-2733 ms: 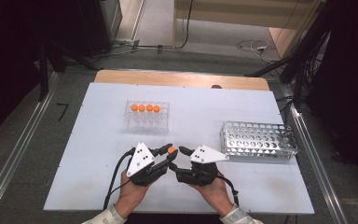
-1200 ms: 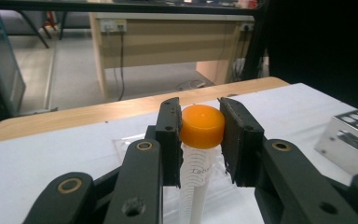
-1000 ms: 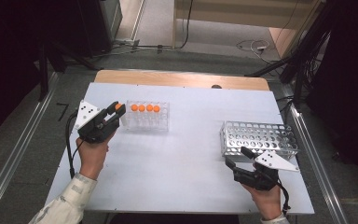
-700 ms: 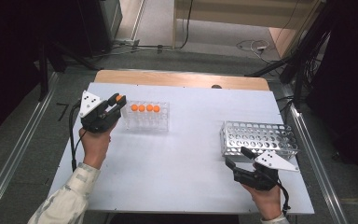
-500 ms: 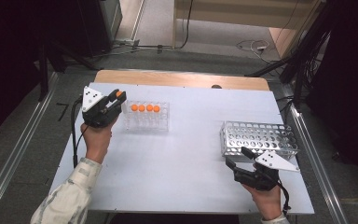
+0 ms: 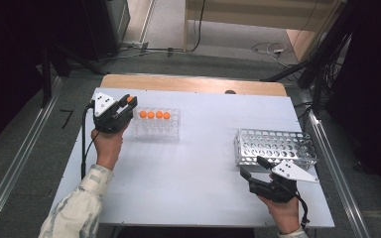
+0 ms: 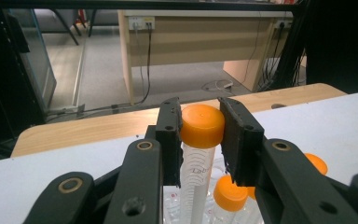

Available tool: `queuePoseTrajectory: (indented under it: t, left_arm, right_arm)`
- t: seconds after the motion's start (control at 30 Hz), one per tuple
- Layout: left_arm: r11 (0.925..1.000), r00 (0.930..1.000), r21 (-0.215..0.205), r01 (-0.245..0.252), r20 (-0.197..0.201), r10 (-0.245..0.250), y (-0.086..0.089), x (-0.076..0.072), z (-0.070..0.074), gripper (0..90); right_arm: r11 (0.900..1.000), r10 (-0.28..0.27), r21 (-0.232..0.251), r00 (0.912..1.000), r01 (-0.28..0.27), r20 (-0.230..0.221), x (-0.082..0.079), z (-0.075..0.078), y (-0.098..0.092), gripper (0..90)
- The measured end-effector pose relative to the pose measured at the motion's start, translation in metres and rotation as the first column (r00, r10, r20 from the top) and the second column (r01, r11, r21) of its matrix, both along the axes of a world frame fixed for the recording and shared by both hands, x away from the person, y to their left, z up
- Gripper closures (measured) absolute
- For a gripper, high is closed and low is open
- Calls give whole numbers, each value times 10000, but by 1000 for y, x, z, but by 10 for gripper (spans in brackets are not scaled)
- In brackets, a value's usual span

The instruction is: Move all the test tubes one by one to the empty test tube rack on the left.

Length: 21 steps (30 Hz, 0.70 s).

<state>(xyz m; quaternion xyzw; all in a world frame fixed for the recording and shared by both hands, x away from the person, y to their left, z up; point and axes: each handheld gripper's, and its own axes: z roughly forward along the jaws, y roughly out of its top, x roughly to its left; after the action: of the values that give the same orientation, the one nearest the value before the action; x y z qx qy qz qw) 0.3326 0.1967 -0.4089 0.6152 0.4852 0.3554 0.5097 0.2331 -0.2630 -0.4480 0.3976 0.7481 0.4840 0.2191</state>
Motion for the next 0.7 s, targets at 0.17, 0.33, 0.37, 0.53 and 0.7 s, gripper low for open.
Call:
queuePoseTrajectory:
  t: [0.17,0.33,0.37,0.53,0.7]
  left_arm:
    - [9998,9999,185,-25,-148,28,-3,0,-10,701]
    - [9989,9995,461,34,-330,-19,-6,0,-15,691]
    - [9989,9994,470,54,-334,-39,-6,0,-15,691]
    - [9990,9992,454,48,-388,-30,-7,-1,-15,635]
    - [9996,9993,283,-67,-356,77,-4,-3,-18,609]
  right_arm:
    - [10000,7,-43,10000,-7,22,0,-1,1,270]
    - [10000,-6,-73,10000,7,13,0,-1,1,270]
    - [10000,-9,-86,10000,9,22,0,-1,1,270]
    - [9999,2,-109,10000,-2,12,0,-1,1,270]
    - [9999,-3,-104,10000,3,18,0,-1,1,271]
